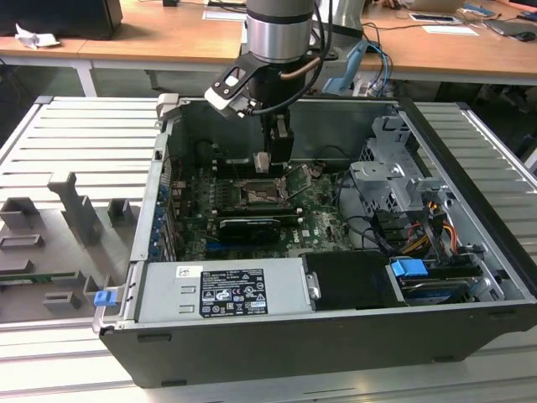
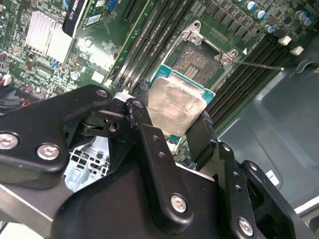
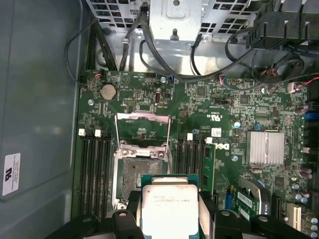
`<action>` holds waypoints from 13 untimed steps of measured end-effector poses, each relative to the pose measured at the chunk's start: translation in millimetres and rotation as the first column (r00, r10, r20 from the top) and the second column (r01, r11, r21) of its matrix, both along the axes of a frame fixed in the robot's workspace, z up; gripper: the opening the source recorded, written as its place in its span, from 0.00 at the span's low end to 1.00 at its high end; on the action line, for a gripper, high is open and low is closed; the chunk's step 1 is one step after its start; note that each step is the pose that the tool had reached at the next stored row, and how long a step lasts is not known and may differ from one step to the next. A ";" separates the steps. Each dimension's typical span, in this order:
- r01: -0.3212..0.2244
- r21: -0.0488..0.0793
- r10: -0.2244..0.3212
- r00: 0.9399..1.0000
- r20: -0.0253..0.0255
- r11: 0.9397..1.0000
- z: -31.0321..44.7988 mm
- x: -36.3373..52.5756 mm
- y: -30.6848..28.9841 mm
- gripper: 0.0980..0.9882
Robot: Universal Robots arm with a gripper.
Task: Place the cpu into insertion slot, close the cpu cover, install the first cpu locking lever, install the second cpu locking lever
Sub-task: 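Place the cpu into insertion slot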
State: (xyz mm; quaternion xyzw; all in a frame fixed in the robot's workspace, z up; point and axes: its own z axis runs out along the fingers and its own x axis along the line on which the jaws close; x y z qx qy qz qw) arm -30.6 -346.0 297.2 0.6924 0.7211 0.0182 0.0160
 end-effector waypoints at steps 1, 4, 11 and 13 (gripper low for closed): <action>0.002 0.000 -0.002 1.000 0.000 1.000 -1.2 0.0 0.1 0.50; 0.004 0.000 -0.004 1.000 0.000 1.000 -2.3 -0.1 0.1 0.50; 0.004 0.000 -0.004 1.000 0.000 1.000 -6.9 0.0 0.2 0.50; 0.005 0.000 -0.005 1.000 0.000 1.000 -7.8 0.0 0.3 0.50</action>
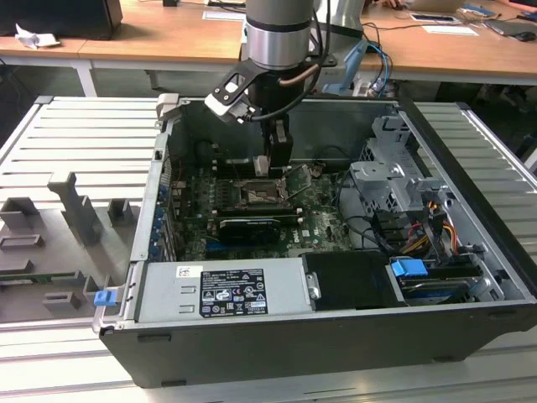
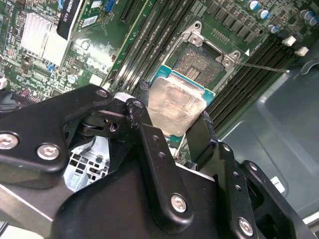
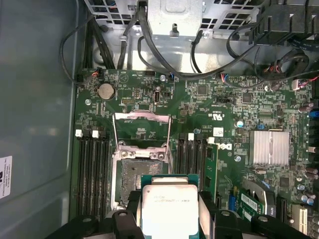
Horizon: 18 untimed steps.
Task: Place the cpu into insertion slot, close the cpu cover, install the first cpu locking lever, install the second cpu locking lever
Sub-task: 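Place the cpu into insertion slot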
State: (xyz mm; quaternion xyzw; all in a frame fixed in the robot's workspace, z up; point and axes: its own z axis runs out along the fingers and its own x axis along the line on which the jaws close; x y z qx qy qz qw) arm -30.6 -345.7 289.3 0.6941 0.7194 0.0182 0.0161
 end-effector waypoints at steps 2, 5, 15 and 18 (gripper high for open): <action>0.001 0.000 -0.001 1.000 0.000 1.000 -1.1 0.0 0.0 0.50; 0.007 0.000 -0.007 1.000 0.000 1.000 -4.8 -0.2 1.7 0.50; 0.010 0.000 -0.010 1.000 0.000 1.000 -25.8 -0.1 4.0 0.50; 0.010 0.000 -0.010 1.000 0.000 1.000 -26.3 -0.1 3.9 0.50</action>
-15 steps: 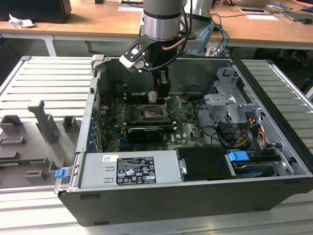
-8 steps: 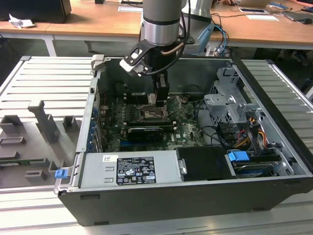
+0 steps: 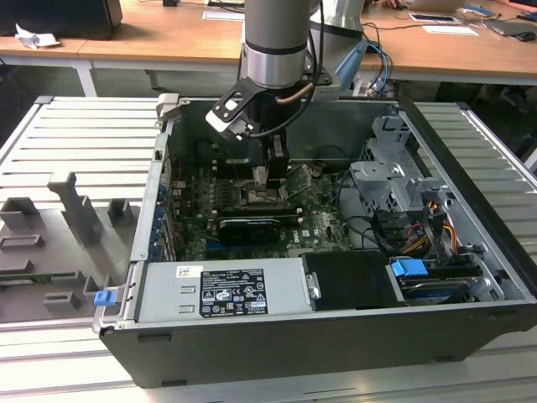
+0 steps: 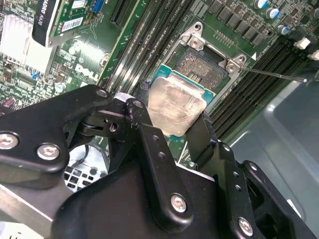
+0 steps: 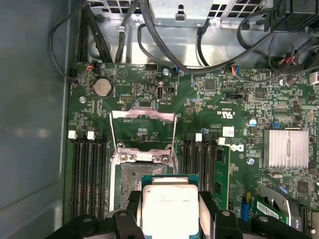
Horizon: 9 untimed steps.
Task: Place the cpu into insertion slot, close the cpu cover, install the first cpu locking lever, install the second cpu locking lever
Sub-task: 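Place the cpu into insertion slot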
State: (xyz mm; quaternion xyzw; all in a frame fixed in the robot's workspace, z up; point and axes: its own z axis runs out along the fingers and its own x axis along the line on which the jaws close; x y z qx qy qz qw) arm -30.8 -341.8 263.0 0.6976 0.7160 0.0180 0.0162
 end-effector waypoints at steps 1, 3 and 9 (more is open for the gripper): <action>0.000 0.000 0.000 1.000 0.000 1.000 -0.2 0.0 0.0 0.50; 0.000 0.000 0.000 1.000 0.000 1.000 -0.8 0.0 0.0 0.50; 0.001 0.000 -0.001 1.000 0.000 1.000 -2.8 -0.1 0.6 0.50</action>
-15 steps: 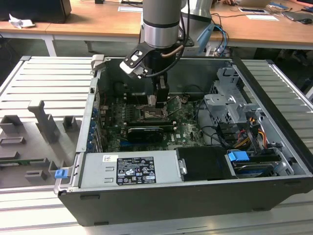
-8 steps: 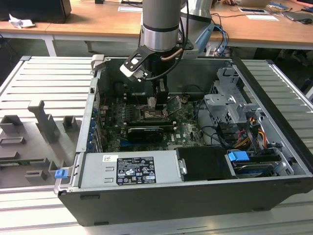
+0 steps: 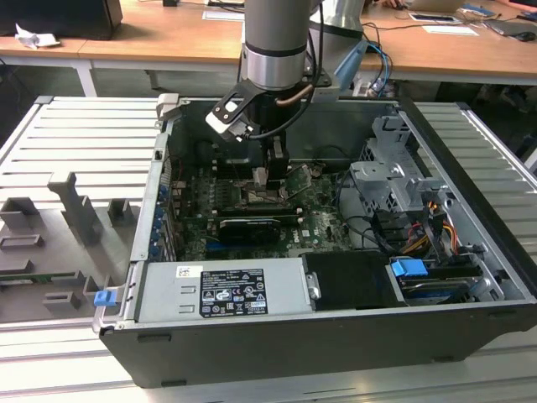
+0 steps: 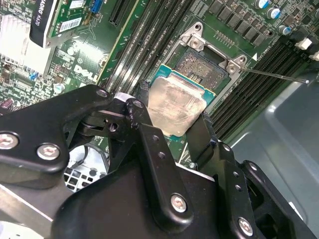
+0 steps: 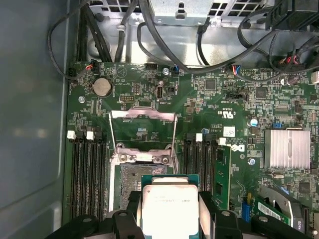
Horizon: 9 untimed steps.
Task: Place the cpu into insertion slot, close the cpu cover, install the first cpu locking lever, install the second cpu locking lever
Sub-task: 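Place the cpu into insertion slot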
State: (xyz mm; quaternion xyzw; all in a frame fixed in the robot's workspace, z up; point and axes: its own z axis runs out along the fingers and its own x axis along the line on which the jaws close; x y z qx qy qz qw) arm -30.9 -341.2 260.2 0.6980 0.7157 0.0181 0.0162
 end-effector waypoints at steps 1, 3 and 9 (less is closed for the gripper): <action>0.000 0.000 0.000 1.000 0.000 1.000 -0.6 0.0 0.2 0.50; 0.000 0.000 0.000 1.000 0.000 1.000 -1.5 -0.1 1.0 0.50; 0.000 0.000 0.000 1.000 0.000 1.000 -11.8 -0.2 8.7 0.50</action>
